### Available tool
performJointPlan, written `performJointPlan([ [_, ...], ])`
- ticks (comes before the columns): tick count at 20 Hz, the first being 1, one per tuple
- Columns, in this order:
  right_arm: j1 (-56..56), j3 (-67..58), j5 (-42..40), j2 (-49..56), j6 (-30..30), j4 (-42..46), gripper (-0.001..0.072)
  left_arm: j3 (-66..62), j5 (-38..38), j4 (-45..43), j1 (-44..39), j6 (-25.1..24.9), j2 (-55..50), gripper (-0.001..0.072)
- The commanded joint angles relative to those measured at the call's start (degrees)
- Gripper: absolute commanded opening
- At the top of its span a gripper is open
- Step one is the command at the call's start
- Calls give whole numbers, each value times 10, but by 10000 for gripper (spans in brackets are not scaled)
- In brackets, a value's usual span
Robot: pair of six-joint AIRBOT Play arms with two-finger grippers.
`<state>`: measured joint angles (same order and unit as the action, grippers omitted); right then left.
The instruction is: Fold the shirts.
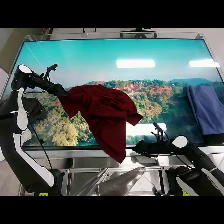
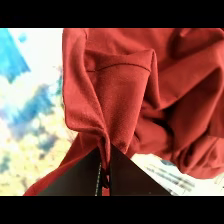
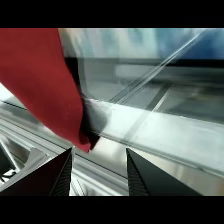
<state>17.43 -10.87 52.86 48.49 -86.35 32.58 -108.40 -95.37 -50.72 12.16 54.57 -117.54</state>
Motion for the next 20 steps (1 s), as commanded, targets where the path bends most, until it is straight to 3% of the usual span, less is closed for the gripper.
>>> performJointPlan([
  [1,95,5,-115,59,-3,-63,383,32,10,13,11,1,28,21],
  [4,129,-6,-141,135,70,-137,382,33,9,14,17,1,27,21],
  [7,136,-38,-137,209,193,-244,375,33,9,14,17,1,27,21],
  [10,135,-71,-102,245,221,-267,350,33,8,14,17,1,27,21],
  [12,135,-85,-72,242,232,-266,98,31,3,14,17,1,27,21],
  [14,133,-97,-56,227,232,-266,15,14,-12,15,17,10,27,21],
  [15,126,-105,-45,217,232,-266,13,-2,-26,19,17,16,27,21],
  [17,90,-127,-18,176,243,-265,13,-36,-65,83,26,28,28,20],
  [20,-37,-177,38,65,266,-261,13,-19,-92,290,57,11,75,20],
])
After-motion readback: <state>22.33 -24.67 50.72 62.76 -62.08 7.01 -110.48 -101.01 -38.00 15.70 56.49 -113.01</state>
